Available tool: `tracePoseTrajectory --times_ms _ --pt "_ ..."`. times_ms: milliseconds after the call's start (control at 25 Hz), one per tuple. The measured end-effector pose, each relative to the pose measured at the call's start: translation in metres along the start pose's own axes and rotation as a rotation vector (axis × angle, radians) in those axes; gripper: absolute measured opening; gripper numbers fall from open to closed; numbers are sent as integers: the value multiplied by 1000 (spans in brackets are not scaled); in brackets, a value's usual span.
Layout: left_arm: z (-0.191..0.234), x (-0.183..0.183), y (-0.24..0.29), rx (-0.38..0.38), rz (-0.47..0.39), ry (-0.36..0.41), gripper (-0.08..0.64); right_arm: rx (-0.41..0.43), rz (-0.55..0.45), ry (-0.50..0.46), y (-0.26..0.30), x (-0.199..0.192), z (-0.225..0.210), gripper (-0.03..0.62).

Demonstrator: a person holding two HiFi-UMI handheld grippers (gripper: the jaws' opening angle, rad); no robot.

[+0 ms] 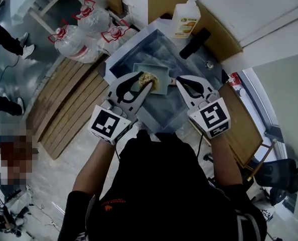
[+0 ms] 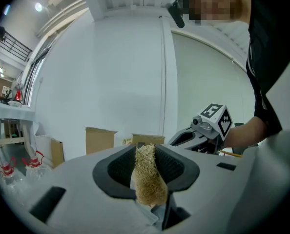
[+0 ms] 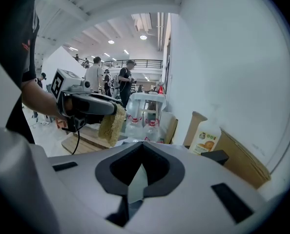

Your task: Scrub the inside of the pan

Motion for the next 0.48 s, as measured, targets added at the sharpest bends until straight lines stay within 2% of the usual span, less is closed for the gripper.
tracePoseTrajectory --times_ms 480 --pt "10 -5 2 -4 17 -5 123 -9 -19 44 7 -1 -4 5"
Point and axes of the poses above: the fingertips, and each gripper's own axes: y forward along the fingers, z to its left, x out of its top, the point moved 8 cm from there along -y, backward along the fingers, and after that the axes turned 4 degrees about -z, right-handed, at the moved point
